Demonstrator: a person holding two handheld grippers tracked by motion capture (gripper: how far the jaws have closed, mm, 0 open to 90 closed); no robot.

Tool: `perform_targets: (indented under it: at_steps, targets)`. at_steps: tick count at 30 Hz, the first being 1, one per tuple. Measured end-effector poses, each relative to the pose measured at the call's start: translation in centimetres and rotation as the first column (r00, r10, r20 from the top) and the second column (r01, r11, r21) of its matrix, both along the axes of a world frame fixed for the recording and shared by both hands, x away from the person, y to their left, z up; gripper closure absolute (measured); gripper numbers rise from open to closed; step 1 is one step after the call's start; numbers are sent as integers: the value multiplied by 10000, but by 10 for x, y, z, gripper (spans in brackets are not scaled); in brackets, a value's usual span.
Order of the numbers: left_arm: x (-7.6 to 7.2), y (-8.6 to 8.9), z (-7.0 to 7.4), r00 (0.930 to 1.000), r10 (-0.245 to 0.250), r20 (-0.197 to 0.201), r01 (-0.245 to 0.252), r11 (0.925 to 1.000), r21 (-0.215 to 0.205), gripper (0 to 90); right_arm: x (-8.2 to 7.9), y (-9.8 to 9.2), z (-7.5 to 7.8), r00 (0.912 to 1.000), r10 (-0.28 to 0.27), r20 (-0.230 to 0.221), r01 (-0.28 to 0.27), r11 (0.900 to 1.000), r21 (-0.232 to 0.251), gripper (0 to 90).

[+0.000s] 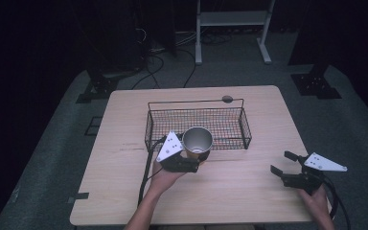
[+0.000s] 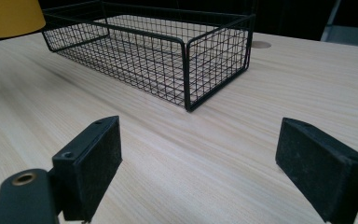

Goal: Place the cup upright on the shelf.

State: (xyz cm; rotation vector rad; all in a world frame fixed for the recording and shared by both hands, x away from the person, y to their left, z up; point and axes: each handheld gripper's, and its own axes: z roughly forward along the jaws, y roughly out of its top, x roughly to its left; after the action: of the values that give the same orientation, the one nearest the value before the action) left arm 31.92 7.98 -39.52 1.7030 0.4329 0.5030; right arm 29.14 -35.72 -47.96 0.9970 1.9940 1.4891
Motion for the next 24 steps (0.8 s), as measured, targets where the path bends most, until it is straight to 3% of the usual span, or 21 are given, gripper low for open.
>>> perform_targets:
  at_steps: [24]
  targets:
    - [22, -1, 21, 9999, 102, 81, -102, 9999, 12, 142, 0, 0, 0, 10000, -1, -11, 1, 10000, 52, 133]
